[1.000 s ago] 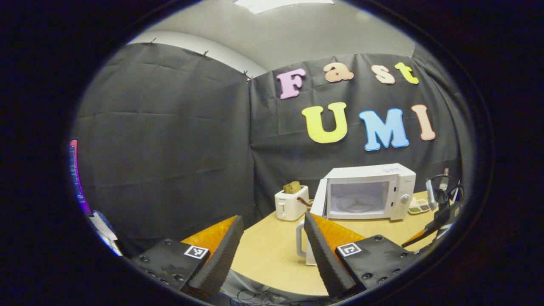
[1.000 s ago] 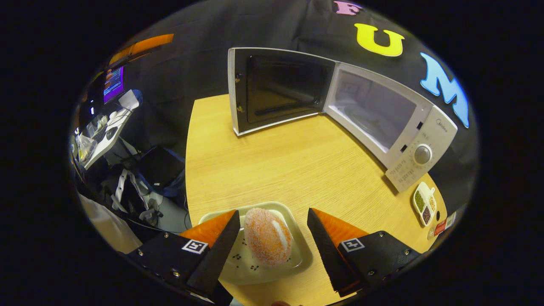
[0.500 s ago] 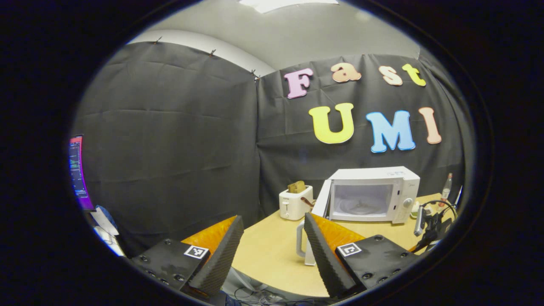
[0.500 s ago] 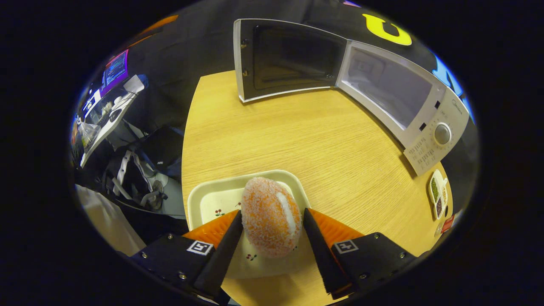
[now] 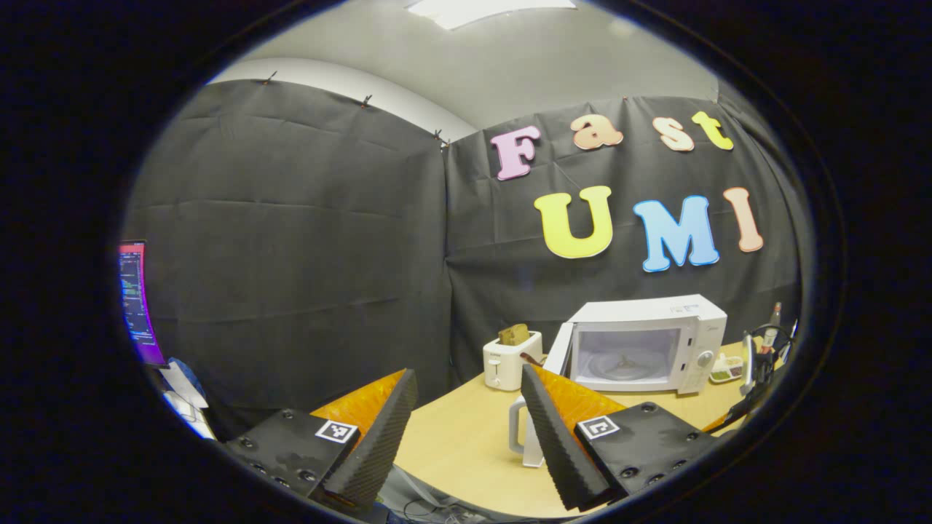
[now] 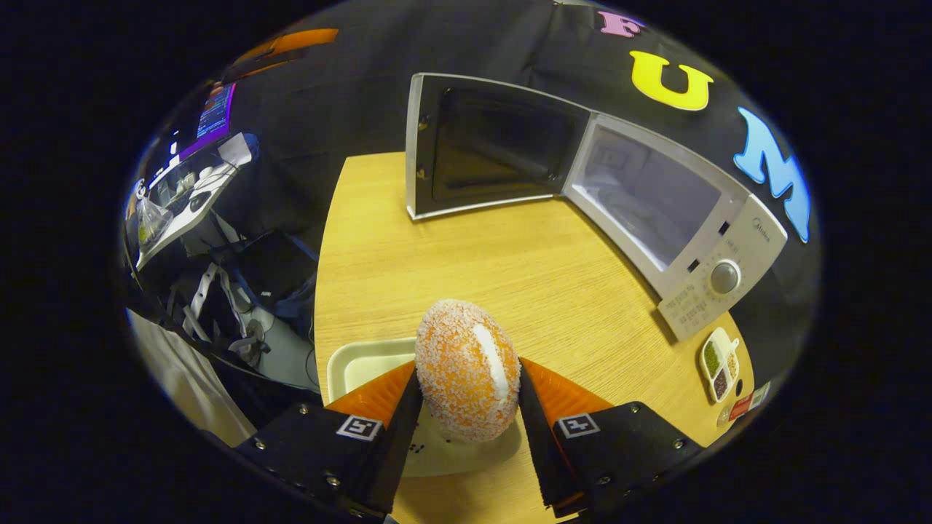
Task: Open the microwave oven with the left hand, put the food in, and close the microwave oven.
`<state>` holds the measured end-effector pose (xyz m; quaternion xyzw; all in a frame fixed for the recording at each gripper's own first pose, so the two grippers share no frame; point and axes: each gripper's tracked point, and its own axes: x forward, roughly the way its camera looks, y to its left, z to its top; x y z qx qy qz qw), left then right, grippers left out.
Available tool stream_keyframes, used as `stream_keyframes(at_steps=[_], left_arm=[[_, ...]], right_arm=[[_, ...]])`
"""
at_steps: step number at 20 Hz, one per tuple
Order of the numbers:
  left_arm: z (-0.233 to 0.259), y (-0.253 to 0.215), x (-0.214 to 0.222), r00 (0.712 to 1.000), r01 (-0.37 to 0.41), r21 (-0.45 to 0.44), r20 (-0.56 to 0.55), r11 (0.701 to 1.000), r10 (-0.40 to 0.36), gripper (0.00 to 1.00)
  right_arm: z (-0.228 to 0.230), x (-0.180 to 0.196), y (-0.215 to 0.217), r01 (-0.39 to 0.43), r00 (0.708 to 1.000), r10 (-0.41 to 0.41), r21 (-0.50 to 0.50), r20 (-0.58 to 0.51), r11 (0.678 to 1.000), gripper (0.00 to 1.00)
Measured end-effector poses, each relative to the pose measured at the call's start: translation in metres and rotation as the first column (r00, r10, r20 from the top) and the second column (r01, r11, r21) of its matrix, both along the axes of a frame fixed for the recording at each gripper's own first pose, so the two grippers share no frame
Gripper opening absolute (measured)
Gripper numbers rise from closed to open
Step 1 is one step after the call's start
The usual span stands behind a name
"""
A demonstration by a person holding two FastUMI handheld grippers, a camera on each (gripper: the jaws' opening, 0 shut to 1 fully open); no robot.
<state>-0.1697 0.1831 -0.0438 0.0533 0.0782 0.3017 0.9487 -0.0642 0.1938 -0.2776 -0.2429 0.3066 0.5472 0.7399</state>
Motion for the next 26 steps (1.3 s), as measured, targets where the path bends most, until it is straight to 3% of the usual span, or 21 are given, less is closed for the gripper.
stream_keyframes(at_steps=[5,13,20,26], left_arm=[[0.000,0.005,0.026,0.999,0.051,-0.005,0.017,0.999,-0.051,0.94],[-0.007,0.057,0.041,0.996,0.088,-0.039,0.038,0.995,-0.086,0.96],[-0.016,0.119,0.027,0.998,0.023,-0.046,0.057,0.999,-0.020,0.95],[-0.027,0.167,0.014,0.998,-0.036,-0.046,0.044,0.998,0.038,0.93]], right_arm=[[0.052,0.049,0.027,0.076,0.989,-0.087,0.090,0.123,0.993,0.72],[0.094,0.124,0.078,0.174,0.941,-0.209,0.148,0.266,0.973,0.72],[0.100,0.195,0.121,0.219,0.883,-0.256,0.137,0.393,0.966,0.72],[0.073,0.242,0.150,0.250,0.858,-0.263,0.089,0.441,0.964,0.72]])
